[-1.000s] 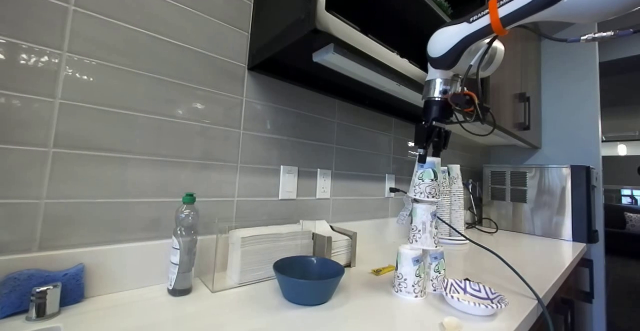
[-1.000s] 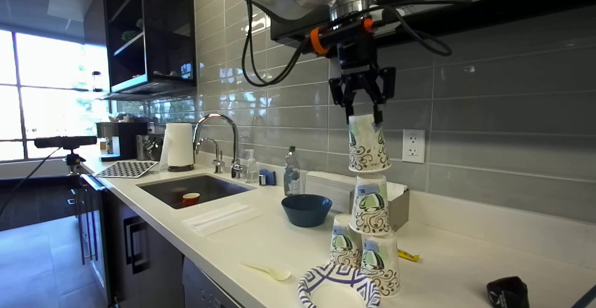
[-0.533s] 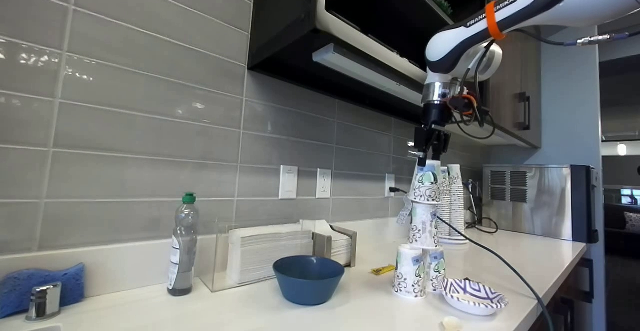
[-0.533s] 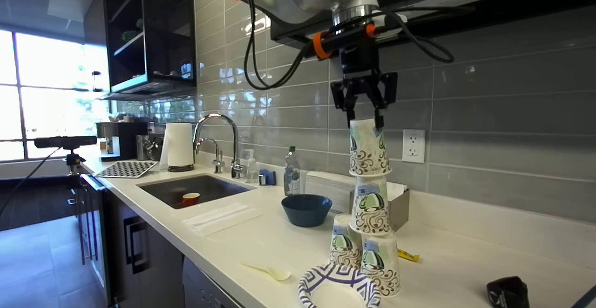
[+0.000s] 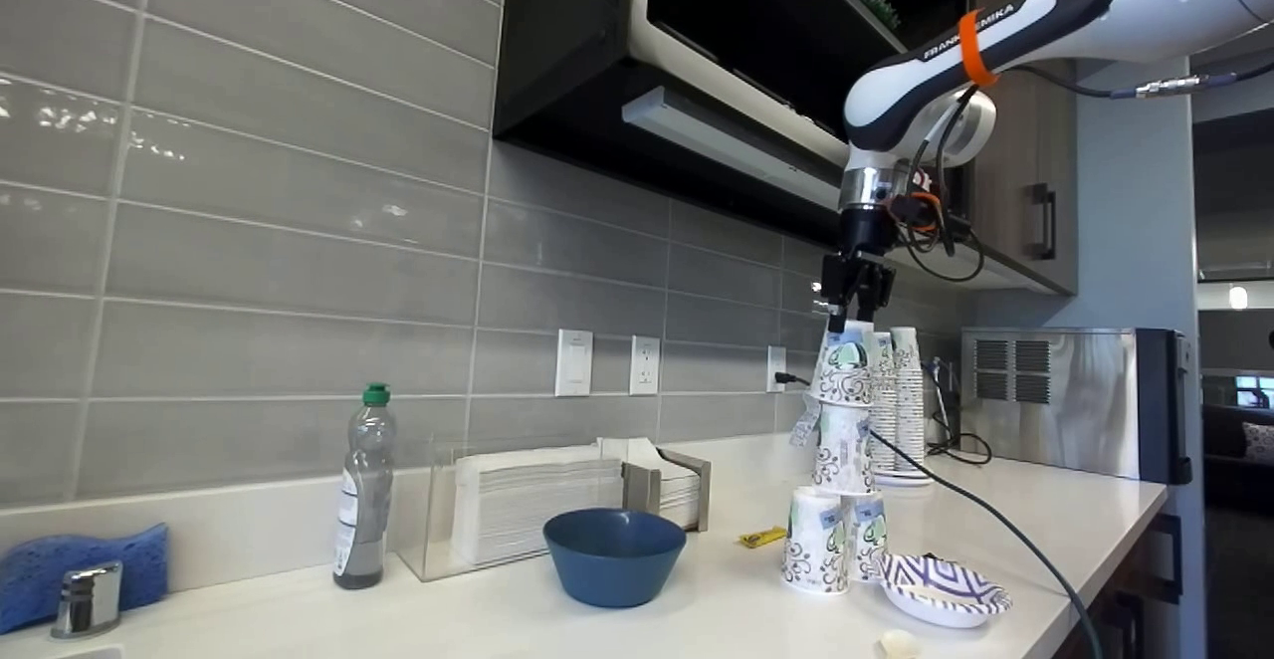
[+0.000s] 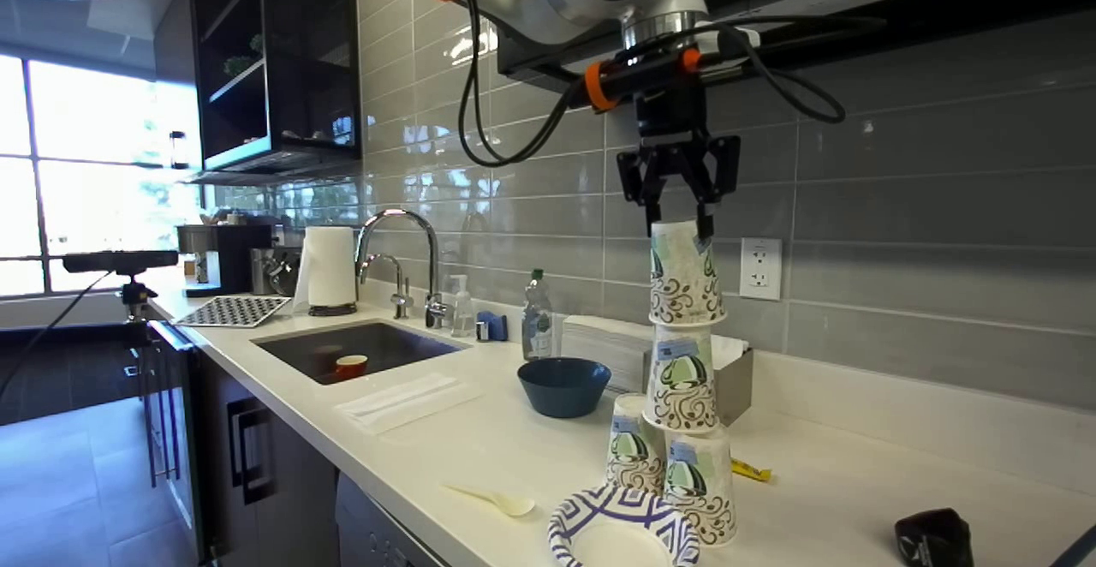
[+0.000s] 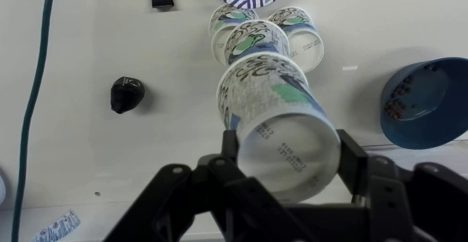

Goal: Stack three coffee cups into a pyramid then put the fourth coffee cup on top of the coffee cup at the top.

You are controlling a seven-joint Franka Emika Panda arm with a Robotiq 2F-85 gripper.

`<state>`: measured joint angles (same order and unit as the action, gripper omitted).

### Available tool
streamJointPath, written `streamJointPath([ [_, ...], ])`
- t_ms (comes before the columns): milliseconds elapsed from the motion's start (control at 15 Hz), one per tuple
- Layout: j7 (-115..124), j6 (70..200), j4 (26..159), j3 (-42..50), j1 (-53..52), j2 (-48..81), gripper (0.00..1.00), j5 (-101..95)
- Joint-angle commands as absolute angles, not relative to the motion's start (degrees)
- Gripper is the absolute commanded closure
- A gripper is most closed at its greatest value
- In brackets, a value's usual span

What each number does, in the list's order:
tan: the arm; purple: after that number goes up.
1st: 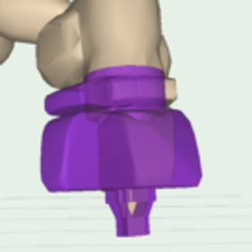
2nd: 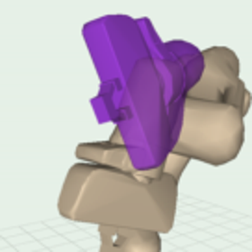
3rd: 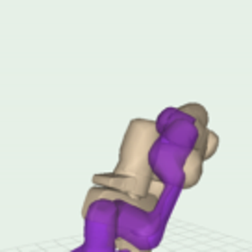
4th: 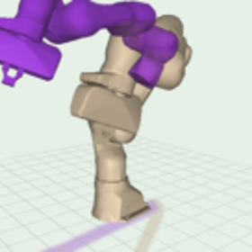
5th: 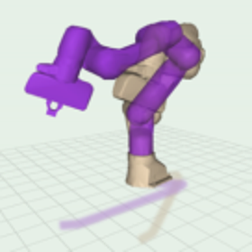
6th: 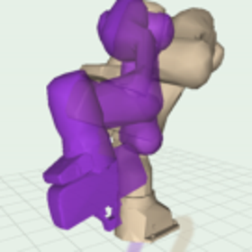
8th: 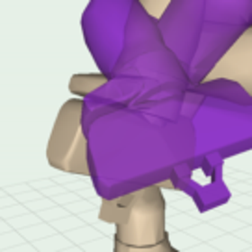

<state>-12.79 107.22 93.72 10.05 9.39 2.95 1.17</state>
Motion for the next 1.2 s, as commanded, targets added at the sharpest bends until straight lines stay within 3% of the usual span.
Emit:
streamJointPath([
  [0,-13.2,105.8,91.1,9.9,10.0,4.9,0.59,3.3],
  [800,-13.1,105.4,90.4,9.9,10.3,6.1,0.59,2.9],
  [867,-12.9,105.4,90.3,9.9,10.3,6.2,0.18,2.8],
  [1000,-13.0,105.3,90.1,9.9,10.4,6.4,0.01,2.9],
  [1133,-13.0,105.3,90.2,9.9,10.5,6.5,0.0,3.1],
])
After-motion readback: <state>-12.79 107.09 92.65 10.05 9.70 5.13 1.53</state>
